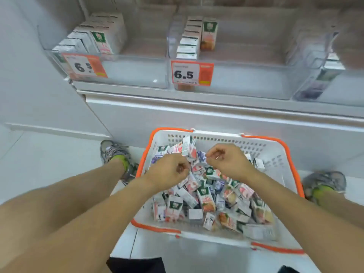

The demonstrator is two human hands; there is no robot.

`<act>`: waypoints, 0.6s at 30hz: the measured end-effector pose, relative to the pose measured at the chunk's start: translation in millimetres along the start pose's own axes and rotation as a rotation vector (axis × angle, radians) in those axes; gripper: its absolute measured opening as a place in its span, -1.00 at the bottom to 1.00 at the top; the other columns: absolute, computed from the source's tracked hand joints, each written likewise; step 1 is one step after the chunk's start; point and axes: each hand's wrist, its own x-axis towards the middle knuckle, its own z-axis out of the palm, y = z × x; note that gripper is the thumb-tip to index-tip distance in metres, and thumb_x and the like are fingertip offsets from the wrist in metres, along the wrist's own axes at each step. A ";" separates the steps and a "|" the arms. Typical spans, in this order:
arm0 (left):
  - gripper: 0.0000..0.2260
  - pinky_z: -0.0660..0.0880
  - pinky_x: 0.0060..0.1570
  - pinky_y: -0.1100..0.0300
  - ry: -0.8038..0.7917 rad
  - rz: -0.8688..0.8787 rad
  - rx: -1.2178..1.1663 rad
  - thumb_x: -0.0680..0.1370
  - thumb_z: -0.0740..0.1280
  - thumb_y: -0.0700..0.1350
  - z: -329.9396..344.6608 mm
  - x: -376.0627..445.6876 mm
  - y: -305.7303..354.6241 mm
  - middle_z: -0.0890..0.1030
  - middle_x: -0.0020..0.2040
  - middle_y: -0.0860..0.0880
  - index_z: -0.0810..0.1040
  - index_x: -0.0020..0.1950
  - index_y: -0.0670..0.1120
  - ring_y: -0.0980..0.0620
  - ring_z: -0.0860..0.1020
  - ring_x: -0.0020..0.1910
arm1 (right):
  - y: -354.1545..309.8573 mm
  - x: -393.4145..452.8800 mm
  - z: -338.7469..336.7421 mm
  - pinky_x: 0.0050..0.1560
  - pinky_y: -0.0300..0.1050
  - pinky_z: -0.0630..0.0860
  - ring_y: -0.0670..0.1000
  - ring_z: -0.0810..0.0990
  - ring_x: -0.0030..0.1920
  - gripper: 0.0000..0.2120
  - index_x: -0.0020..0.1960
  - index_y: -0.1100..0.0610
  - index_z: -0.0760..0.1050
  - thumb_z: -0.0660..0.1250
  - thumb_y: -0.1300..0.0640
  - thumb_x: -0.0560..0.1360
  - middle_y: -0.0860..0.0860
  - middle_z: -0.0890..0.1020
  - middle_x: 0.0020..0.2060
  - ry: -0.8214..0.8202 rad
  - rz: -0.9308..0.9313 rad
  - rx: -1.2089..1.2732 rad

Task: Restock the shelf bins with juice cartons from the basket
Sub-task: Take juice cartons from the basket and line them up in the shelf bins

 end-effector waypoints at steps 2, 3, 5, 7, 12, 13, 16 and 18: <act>-0.90 0.48 -0.02 0.17 -0.127 -0.079 -0.013 0.56 0.36 -0.14 42.9 -12.6 -6.7 0.60 -0.07 0.02 0.65 0.00 -0.11 0.02 0.58 -0.06 | 37.6 -13.0 7.4 -0.13 -0.25 0.52 -0.08 0.63 -0.18 -0.91 -0.03 0.12 0.65 0.49 0.13 0.48 0.01 0.68 -0.14 -0.154 0.083 -0.072; -0.86 0.45 0.03 0.20 -0.187 -0.108 0.013 0.56 0.37 -0.12 60.1 -18.0 -11.5 0.58 0.00 0.01 0.64 0.08 -0.10 0.02 0.57 0.02 | 53.0 -19.8 12.4 -0.10 -0.23 0.54 -0.04 0.64 -0.13 -0.88 0.00 0.13 0.65 0.49 0.12 0.49 0.03 0.68 -0.11 -0.234 0.111 -0.106; -0.77 0.45 0.13 0.19 -0.258 -0.173 0.058 0.55 0.39 -0.10 83.1 -24.9 -23.5 0.57 0.15 -0.03 0.61 0.19 -0.08 0.00 0.55 0.16 | 77.2 -33.4 23.8 0.03 -0.06 0.59 0.04 0.65 -0.04 -0.84 0.03 0.13 0.64 0.48 0.12 0.48 0.07 0.68 -0.05 -0.348 0.156 -0.158; -0.75 0.47 0.21 0.12 -0.254 -0.239 0.058 0.53 0.41 -0.14 92.8 -27.6 -35.3 0.58 0.19 -0.07 0.62 0.20 -0.08 -0.04 0.56 0.20 | 96.8 -45.2 36.0 0.12 0.00 0.58 0.05 0.63 0.02 -0.83 0.08 0.10 0.64 0.45 0.16 0.49 0.07 0.67 0.00 -0.415 0.195 -0.188; -0.63 0.33 0.31 0.16 -0.315 -0.226 0.280 0.52 0.38 -0.19 101.7 -24.7 -60.1 0.52 0.29 -0.07 0.56 0.33 -0.03 -0.05 0.43 0.31 | 123.6 -55.6 62.0 0.00 -0.25 0.52 0.01 0.58 0.14 -0.63 0.30 0.15 0.57 0.36 0.36 0.51 0.04 0.55 0.30 -0.476 0.209 -0.133; -0.60 0.31 0.32 0.15 -0.326 -0.213 0.310 0.52 0.37 -0.20 103.9 -23.8 -61.8 0.51 0.31 -0.06 0.54 0.36 -0.02 -0.05 0.40 0.33 | 125.1 -54.1 67.4 0.11 -0.22 0.51 0.03 0.54 0.26 -0.57 0.36 0.14 0.52 0.35 0.36 0.52 0.03 0.53 0.34 -0.498 0.190 -0.173; -0.57 0.34 0.34 0.12 -0.348 -0.193 0.380 0.53 0.36 -0.25 109.0 -19.0 -62.8 0.54 0.32 -0.07 0.50 0.40 -0.04 -0.06 0.39 0.33 | 127.1 -48.0 78.3 0.35 -0.08 0.43 0.06 0.47 0.36 -0.46 0.44 0.06 0.44 0.32 0.37 0.51 0.03 0.49 0.40 -0.570 0.150 -0.331; -0.56 0.40 0.30 0.12 -0.361 -0.200 0.379 0.52 0.42 -0.21 107.8 -14.1 -63.0 0.58 0.28 -0.08 0.50 0.40 -0.07 -0.05 0.44 0.31 | 127.9 -44.7 81.1 0.34 0.01 0.46 0.08 0.51 0.30 -0.47 0.41 0.02 0.48 0.39 0.35 0.48 0.03 0.50 0.36 -0.606 0.129 -0.392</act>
